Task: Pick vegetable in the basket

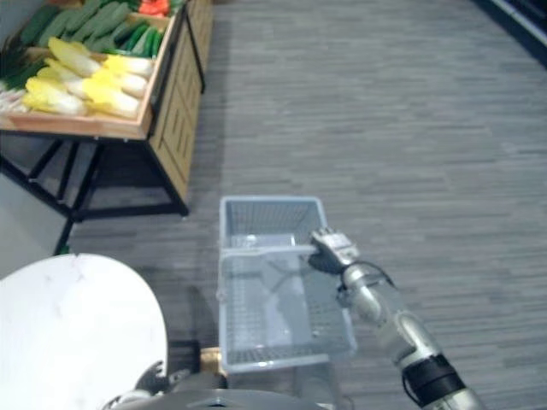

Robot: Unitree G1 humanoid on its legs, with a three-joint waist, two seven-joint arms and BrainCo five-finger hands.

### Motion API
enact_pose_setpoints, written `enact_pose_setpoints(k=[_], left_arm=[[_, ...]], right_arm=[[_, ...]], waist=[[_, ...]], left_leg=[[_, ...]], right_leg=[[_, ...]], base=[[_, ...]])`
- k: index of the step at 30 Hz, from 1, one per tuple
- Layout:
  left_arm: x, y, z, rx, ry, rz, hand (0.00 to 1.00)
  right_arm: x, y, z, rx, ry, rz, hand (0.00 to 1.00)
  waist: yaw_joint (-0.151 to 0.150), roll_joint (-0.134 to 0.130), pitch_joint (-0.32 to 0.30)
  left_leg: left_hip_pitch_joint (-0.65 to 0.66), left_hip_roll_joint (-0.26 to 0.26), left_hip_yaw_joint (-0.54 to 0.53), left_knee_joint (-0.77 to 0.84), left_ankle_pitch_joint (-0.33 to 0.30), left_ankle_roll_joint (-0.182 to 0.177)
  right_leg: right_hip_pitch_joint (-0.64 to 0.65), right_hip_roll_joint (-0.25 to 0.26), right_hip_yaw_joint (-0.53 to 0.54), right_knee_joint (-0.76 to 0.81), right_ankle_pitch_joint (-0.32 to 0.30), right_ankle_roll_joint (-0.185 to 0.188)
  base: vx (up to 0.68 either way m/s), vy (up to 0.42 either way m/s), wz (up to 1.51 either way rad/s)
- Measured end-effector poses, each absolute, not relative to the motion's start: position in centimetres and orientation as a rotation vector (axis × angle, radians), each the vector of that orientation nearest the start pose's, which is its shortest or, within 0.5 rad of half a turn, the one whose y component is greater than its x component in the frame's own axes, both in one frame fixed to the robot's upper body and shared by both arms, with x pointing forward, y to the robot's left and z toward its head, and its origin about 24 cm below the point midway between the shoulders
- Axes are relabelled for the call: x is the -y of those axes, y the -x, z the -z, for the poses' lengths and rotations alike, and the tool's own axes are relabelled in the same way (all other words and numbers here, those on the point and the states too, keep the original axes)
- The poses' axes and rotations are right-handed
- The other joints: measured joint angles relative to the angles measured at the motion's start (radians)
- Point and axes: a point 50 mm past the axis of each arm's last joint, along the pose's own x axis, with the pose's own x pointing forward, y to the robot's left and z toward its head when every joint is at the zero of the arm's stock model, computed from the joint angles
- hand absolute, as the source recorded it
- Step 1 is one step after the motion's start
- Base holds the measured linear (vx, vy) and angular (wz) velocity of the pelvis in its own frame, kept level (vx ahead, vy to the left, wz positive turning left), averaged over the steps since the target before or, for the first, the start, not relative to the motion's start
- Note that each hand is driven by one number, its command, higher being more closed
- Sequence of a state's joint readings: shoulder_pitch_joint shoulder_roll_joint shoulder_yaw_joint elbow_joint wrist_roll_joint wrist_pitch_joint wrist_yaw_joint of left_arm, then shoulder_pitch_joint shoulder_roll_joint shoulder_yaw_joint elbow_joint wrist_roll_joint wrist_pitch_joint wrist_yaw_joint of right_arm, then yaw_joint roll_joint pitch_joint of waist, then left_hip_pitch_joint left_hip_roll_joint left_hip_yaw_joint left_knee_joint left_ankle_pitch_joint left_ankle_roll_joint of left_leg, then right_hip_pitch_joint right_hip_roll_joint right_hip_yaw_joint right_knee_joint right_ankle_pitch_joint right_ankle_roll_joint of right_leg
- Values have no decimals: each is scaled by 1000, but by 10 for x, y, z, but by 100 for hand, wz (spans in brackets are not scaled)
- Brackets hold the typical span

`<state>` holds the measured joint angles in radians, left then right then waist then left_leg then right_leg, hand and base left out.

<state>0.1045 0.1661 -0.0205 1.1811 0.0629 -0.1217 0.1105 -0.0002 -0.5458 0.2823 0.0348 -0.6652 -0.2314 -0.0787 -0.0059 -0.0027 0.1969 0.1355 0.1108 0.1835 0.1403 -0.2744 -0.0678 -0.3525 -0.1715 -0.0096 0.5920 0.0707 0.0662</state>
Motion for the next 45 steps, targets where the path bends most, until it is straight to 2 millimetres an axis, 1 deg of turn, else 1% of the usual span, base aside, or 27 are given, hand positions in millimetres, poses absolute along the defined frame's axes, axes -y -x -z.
enact_pose_setpoints(k=[3, 6, 9, 10, 11, 12, 13, 15, 18, 19, 22, 23, 25, 26, 28, 30, 31, 32, 33, 35, 38, 40, 41, 42, 43, 44, 45], left_arm=[[-227, -70, 162, -1141, -298, -137, 0], [-226, -77, 161, -1126, -301, -132, 0], [-228, -86, 159, -1103, -332, -117, 0], [-223, -87, 160, -1107, -323, -108, 0], [-218, -89, 161, -1103, -310, -101, 0], [-213, -92, 161, -1091, -300, -94, 0], [-210, -94, 161, -1083, -289, -92, 0], [-210, -91, 162, -1096, -273, -108, 0], [-211, -87, 162, -1102, -262, -124, 0], [-211, -89, 161, -1080, -259, -128, 0], [-211, -96, 158, -1044, -246, -139, 0], [-211, -98, 157, -1035, -244, -140, 0], [-211, -98, 157, -1033, -242, -143, 0], [-212, -98, 157, -1034, -242, -146, 0], [-213, -97, 157, -1038, -232, -167, 0], [-209, -88, 160, -1068, -223, -171, 0], [-210, -82, 161, -1086, -218, -186, 0], [-212, -82, 161, -1082, -213, -202, 0], [-220, -85, 158, -1069, -221, -229, 0], [-220, -77, 160, -1096, -200, -257, 0], [-220, -54, 165, -1167, -175, -293, 0], [-224, -42, 165, -1203, -200, -286, 0], [-232, -33, 165, -1226, -243, -271, 0], [-233, -32, 164, -1233, -249, -265, 0], [-231, -33, 165, -1232, -254, -246, 0], [-230, -34, 165, -1228, -256, -238, 0], [-229, -39, 165, -1218, -258, -229, 0]], right_arm=[[170, -240, -43, 232, 1118, -346, 100], [177, -244, -45, 231, 1111, -305, 100], [183, -245, -48, 225, 1117, -273, 100], [188, -246, -49, 212, 1137, -259, 100], [192, -246, -48, 197, 1151, -248, 100], [196, -247, -48, 185, 1172, -232, 100], [198, -250, -49, 178, 1178, -217, 100], [205, -250, -50, 164, 1185, -190, 100], [212, -245, -47, 137, 1202, -190, 100], [215, -243, -46, 127, 1204, -195, 100], [217, -237, -40, 100, 1207, -203, 100], [217, -235, -38, 90, 1204, -208, 100], [216, -235, -37, 91, 1200, -208, 100], [216, -235, -37, 91, 1199, -208, 100], [217, -234, -37, 87, 1198, -205, 100], [219, -233, -35, 76, 1199, -209, 100], [215, -233, -31, 63, 1176, -210, 100], [213, -232, -28, 56, 1167, -217, 100], [208, -236, -28, 73, 1170, -239, 100], [201, -241, -28, 84, 1174, -266, 100], [190, -241, -25, 102, 1148, -300, 100], [175, -240, -21, 114, 1107, -325, 100], [164, -237, -16, 119, 1082, -358, 100], [162, -236, -15, 119, 1079, -370, 100], [162, -232, -12, 110, 1077, -379, 100], [162, -231, -11, 108, 1081, -382, 100], [162, -231, -11, 108, 1083, -383, 100]], waist=[[-12, -6, 1], [-15, 1, 8], [-20, -29, 18], [-23, 5, 26], [-21, 33, 17], [-17, 62, 8], [-11, 65, 8], [-16, 62, 7], [-13, 56, 8], [-6, 49, 10], [25, 45, 15], [42, 45, 15], [54, 41, 14], [56, 37, 14], [58, 31, 11], [65, 64, -8], [75, 63, -18], [78, 37, -21], [100, 14, -20], [109, 12, -21], [138, -10, -33], [123, -50, -42], [120, -80, -44], [119, -82, -46], [114, -75, -45], [108, -67, -42], [94, -62, -40]], left_leg=[[15, 16, -10, -9, -4, 17], [6, 27, -41, -50, -7, 10], [64, 29, -67, -82, -47, -46], [95, 67, -83, -86, -71, -65], [94, 99, -94, -75, -74, -58], [90, 127, -119, -49, -58, -53], [50, 158, -173, 35, 1, -64], [-8, 173, -223, 207, 88, -64], [-128, 163, -292, 533, 408, -102], [-218, 151, -300, 723, 434, -125], [-362, 125, -207, 931, 285, -42], [-403, 112, -163, 922, 233, -6], [-474, 88, -74, 796, 183, 18], [-487, 74, -46, 734, 176, 20], [-492, 9, 46, 367, 189, 17], [-467, -12, 75, 16, 295, 4], [-463, -30, 69, -1, 408, 107], [-474, -49, 69, 15, 389, 106], [-519, -60, 65, 120, 313, 129], [-513, -60, 80, 173, 274, 160], [-397, -98, 110, 124, 186, 160], [-300, -146, 109, 38, 179, 170], [-216, -173, 99, -6, 172, 164], [-186, -178, 86, -12, 163, 165], [-115, -186, 46, -28, 147, 182], [-90, -189, 24, -38, 141, 188], [-59, -191, -13, -47, 134, 198]], right_leg=[[-31, -14, -76, -14, -14, -23], [-37, 2, -106, -370, 17, 9], [-19, -13, -96, -608, 25, 37], [-23, 8, -106, -544, 126, 30], [-44, 32, -121, -491, 126, 27], [-68, 56, -132, -426, 98, -11], [-73, 81, -153, -361, 43, -42], [-34, 94, -176, -317, -32, -54], [101, 101, -197, -329, -108, -78], [175, 104, -201, -370, -131, -97], [330, 106, -202, -461, -161, -112], [389, 101, -204, -491, -170, -100], [452, 77, -211, -514, -196, -65], [464, 64, -214, -519, -205, -55], [506, 27, -237, -546, -230, -16], [556, 47, -254, -586, -252, 21], [586, 51, -252, -593, -273, 37], [584, 35, -253, -592, -275, 28], [587, 24, -226, -592, -224, 29], [610, 16, -200, -587, -185, 47], [543, -47, -136, -306, -164, 70], [392, -86, -47, 61, -76, 194], [283, -71, 28, 352, -17, 226], [253, -60, 30, 437, -19, 223], [200, -36, 0, 548, -57, 159], [179, -30, -20, 563, -84, 113], [147, -26, -57, 555, -135, 35]], base=[[74, 48, 6], [233, -49, 15], [465, -245, 39], [436, -287, 47], [358, -227, 36], [450, -293, 8], [451, -315, 1], [551, -344, 13], [584, -240, 14], [609, -163, 7], [408, -81, 5], [395, -32, 2], [387, 61, 2], [417, 145, 11], [393, 190, 21], [471, 246, 25], [483, 247, 31], [547, 254, 43], [433, 189, 37], [391, 183, 12], [407, 224, -11], [339, 148, 13], [312, 73, 21], [485, 72, 37], [401, 42, 45], [395, 28, 72], [311, -2, 93]])
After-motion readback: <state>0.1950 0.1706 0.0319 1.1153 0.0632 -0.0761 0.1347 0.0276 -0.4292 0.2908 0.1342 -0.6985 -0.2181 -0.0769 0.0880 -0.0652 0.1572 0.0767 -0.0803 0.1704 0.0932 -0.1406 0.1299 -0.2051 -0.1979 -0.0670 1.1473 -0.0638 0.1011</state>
